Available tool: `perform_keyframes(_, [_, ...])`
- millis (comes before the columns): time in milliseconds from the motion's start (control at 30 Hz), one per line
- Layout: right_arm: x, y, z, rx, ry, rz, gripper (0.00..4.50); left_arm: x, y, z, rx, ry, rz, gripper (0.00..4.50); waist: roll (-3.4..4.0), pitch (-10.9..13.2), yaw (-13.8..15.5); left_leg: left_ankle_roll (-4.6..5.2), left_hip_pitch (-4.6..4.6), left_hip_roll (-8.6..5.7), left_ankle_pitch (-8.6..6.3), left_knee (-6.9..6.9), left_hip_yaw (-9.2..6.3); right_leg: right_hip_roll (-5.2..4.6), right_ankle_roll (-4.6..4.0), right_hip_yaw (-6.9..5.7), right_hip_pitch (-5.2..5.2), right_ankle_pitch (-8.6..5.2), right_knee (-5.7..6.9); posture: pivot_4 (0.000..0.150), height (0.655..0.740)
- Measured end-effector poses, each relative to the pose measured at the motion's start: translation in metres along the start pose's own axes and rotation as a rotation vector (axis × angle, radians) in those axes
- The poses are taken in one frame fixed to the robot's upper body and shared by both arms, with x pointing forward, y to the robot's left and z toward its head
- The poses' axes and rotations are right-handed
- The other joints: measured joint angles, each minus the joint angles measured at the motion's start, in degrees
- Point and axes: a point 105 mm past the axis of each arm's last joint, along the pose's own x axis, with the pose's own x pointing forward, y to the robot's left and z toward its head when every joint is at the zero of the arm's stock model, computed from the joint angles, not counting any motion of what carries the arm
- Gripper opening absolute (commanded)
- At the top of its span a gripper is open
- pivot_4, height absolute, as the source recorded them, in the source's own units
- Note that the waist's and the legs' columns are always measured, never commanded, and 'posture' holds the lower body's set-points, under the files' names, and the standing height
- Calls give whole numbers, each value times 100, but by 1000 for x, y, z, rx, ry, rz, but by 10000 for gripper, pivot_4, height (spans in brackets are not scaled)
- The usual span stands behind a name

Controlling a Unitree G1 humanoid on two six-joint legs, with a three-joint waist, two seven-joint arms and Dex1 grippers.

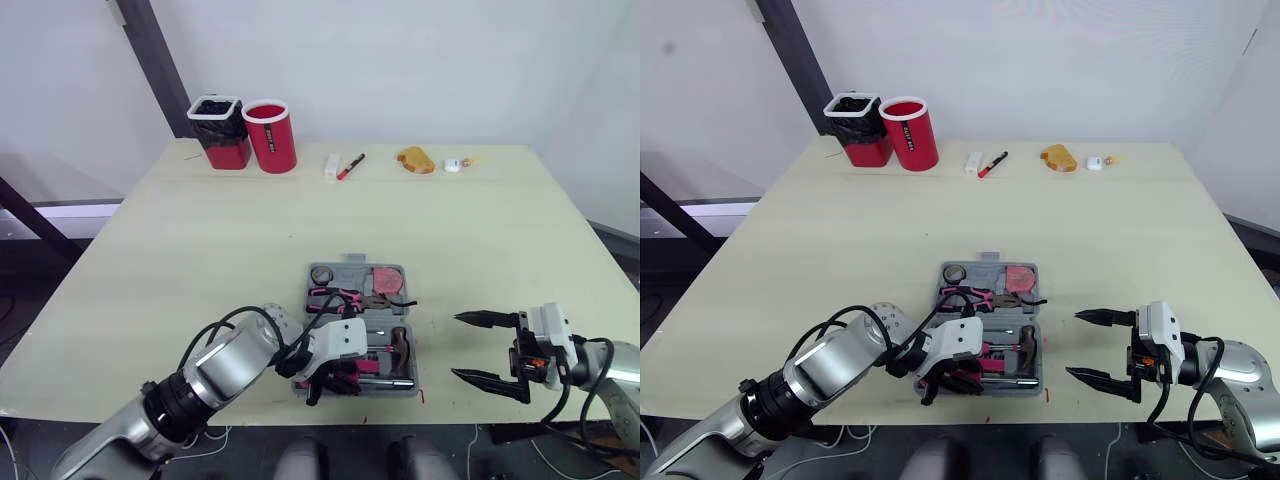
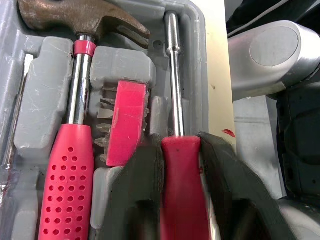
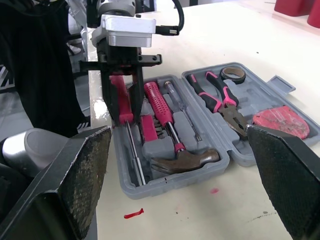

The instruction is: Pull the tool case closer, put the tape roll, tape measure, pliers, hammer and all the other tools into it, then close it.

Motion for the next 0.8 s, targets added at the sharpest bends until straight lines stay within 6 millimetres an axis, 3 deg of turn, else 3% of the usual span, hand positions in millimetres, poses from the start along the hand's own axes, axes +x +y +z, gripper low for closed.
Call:
perform_keyframes(500, [0,0,0,-9,-3,-5,45000,-4,0,1,16,-17,-10,17882,0,0,-4,0,1,0,0,0,0,0,0,0,0,0,1,1500,7400])
perform_keyframes(800, [1,0,1,-17,-10,-5,45000,-30,6,-5,47,-158,25,17882,1,0,-15,0,2,1,0,1,2,-1,0,0,0,0,2,1500,7400])
